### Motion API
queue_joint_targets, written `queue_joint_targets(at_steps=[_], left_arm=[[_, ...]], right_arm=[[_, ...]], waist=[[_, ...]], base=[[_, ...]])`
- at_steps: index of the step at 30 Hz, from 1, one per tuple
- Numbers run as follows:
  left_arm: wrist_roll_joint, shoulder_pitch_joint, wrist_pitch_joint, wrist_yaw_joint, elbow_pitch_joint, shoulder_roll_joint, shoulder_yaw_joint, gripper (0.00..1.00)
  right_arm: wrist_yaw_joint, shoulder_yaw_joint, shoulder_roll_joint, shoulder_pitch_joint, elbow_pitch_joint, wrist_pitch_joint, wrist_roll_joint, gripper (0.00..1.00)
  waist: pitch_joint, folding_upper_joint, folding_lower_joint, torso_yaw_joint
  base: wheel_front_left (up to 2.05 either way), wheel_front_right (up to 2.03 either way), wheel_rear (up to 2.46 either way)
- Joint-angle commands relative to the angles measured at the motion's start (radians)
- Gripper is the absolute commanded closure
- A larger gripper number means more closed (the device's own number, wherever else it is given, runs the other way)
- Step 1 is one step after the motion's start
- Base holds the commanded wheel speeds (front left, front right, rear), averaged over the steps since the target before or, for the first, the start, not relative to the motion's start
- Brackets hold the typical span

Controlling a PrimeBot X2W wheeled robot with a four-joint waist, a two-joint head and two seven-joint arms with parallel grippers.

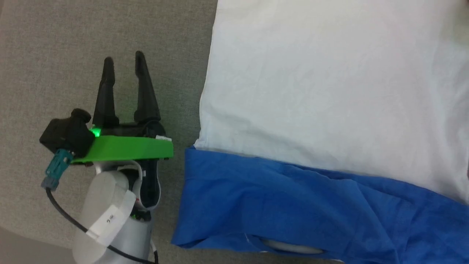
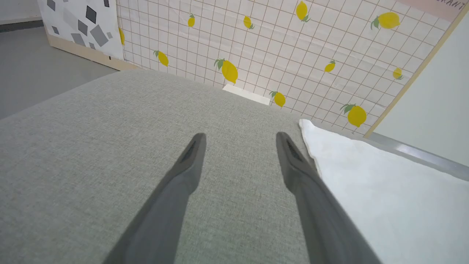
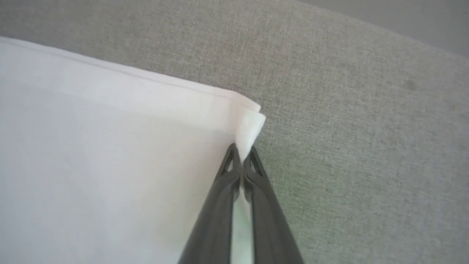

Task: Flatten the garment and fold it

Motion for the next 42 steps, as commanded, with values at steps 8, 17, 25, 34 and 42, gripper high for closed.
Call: queue_joint_targets(at_steps=[8,17,25,34,42], left_arm=[[-0.081,-0.235,0.225,-0.091,0.049,0.095,-0.014,0.0],[-0.186,-0.602,0.747,-0.066,0.244,0.189,-0.05,0.0],[-0.092,-0.805,0.991,-0.002,0.428,0.237,-0.152,0.0],[-0.035,-0.863,1.073,0.03,0.524,0.26,-0.207,0.0],[-0.045,-0.831,1.185,0.087,0.556,0.273,-0.207,0.65]], right_arm=[[-0.001,0.062,0.029,0.021,-0.041,-0.067,0.078,1.0],[-0.001,0.189,0.024,0.024,-0.109,-0.082,0.192,1.0],[-0.001,0.27,0.015,0.012,-0.177,-0.098,0.259,1.0],[-0.001,0.328,0.0,-0.009,-0.21,-0.125,0.313,1.0],[-0.001,0.367,-0.022,-0.019,-0.218,-0.147,0.352,1.0]], waist=[[-0.065,0.0,-0.0001,-0.081],[-0.037,0.0,-0.0001,-0.173],[0.038,0.0,-0.0001,-0.24],[0.107,0.0,-0.0001,-0.281],[0.122,0.0,-0.0001,-0.282]], base=[[0.0,0.0,0.0],[0.0,0.0,0.0],[0.0,0.0,0.0],[0.0,0.0,0.0],[0.0,0.0,0.0]])
